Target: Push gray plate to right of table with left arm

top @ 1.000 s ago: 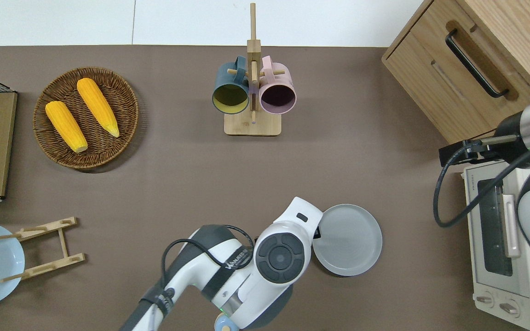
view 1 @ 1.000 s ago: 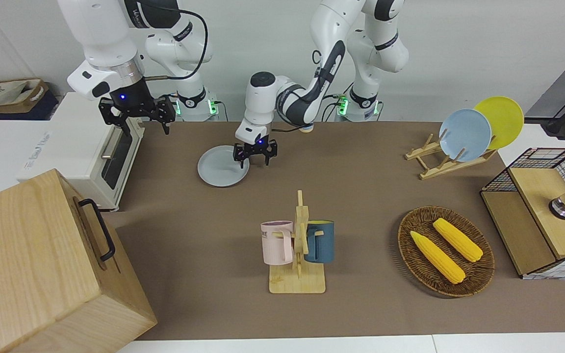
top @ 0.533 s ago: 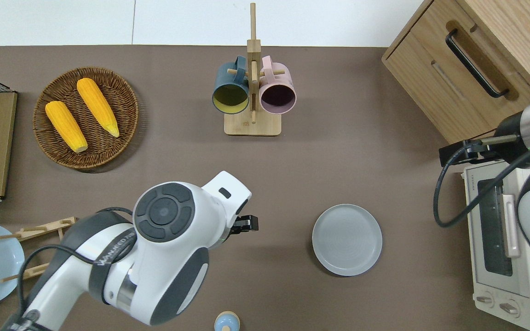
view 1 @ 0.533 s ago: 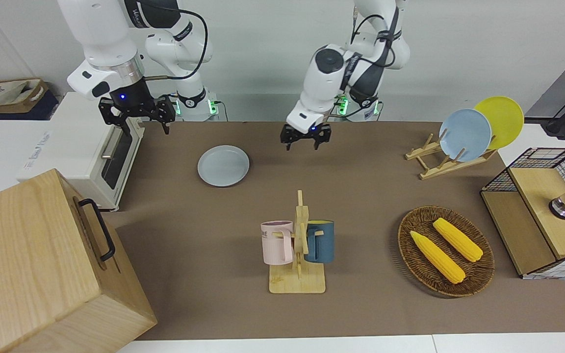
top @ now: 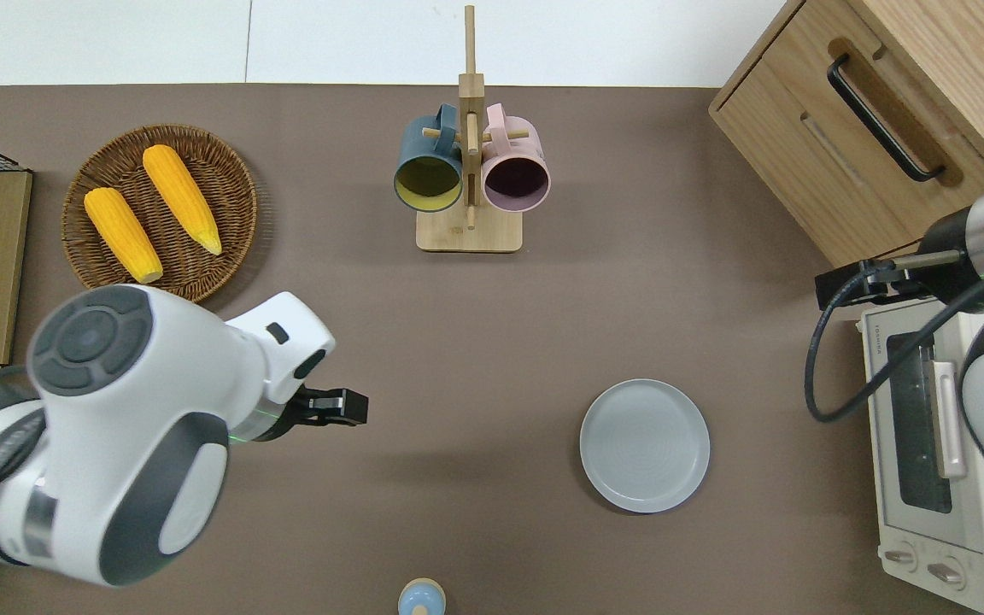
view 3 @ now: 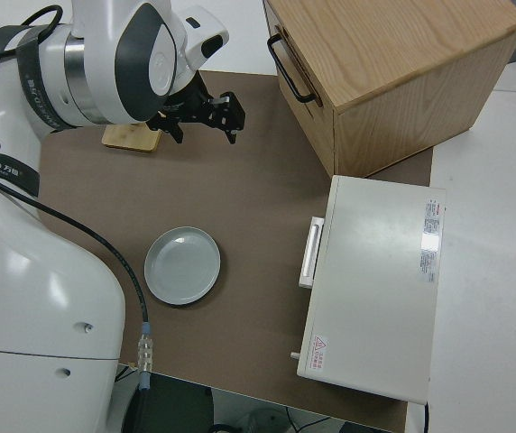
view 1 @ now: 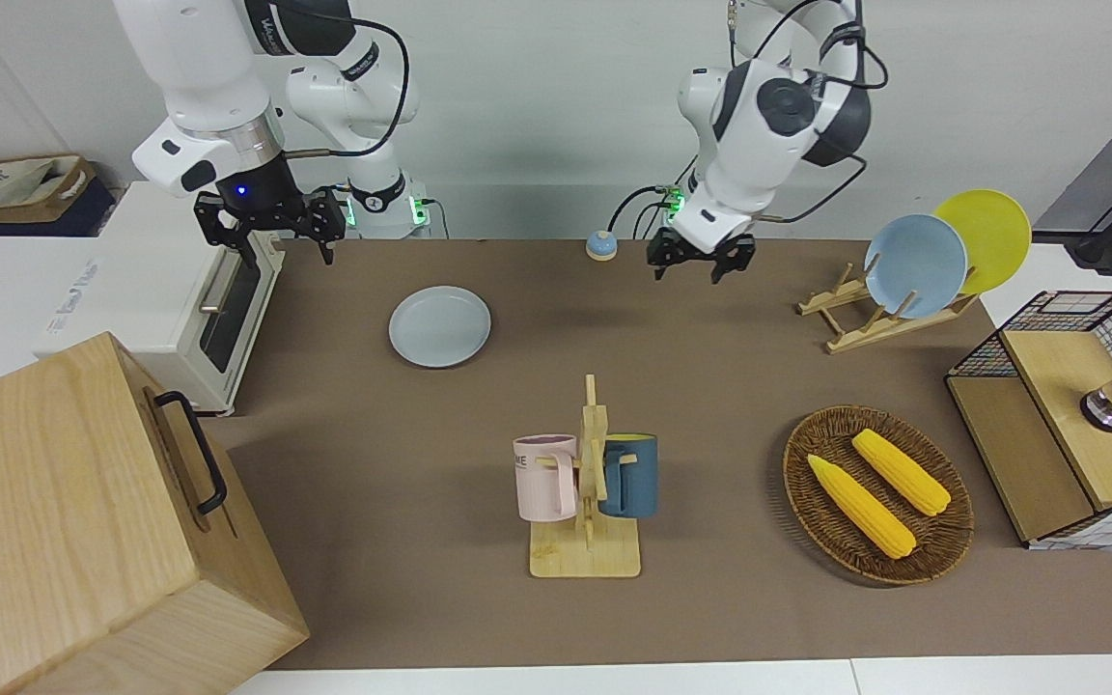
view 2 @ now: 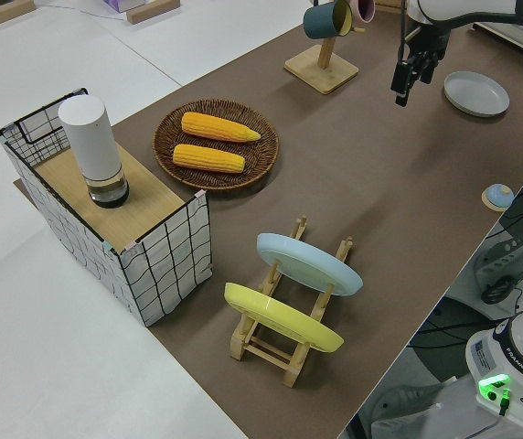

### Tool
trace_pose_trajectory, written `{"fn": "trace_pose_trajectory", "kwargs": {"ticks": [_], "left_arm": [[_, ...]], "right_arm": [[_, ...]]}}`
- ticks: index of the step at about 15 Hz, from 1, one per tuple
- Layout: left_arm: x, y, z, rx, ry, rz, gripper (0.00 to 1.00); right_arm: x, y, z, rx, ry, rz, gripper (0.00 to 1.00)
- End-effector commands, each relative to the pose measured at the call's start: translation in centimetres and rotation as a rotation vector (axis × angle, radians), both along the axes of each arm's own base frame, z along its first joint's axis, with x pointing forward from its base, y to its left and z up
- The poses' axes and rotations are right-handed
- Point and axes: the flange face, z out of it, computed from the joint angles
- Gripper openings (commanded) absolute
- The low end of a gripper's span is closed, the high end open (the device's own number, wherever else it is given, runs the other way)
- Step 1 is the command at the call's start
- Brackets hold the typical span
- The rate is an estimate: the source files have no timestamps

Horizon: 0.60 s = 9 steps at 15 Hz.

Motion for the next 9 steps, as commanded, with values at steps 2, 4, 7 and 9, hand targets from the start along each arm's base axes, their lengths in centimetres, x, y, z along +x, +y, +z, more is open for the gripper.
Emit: {"fn": "trace_pose_trajectory", "kwargs": {"ticks": [2,4,7,9], "left_arm": [[0.7,6.4,4.6,0.028,-0.024,-0.030,0.99],[1.1,8.6,6.5,0.082,-0.037,-0.058,0.99],[1.7,10.9,7.6,0.075,-0.057,-0.015,0.99],[1.8,11.4,8.7,0.071,-0.077,-0.005,0.99]], "right_arm": [[-0.3,0.0,0.4,0.006,0.002,-0.006,0.983],[-0.3,0.0,0.3,0.006,0.004,-0.004,0.983],[-0.3,0.0,0.3,0.006,0.004,-0.004,0.983],[-0.3,0.0,0.3,0.006,0.004,-0.006,0.983]]}}
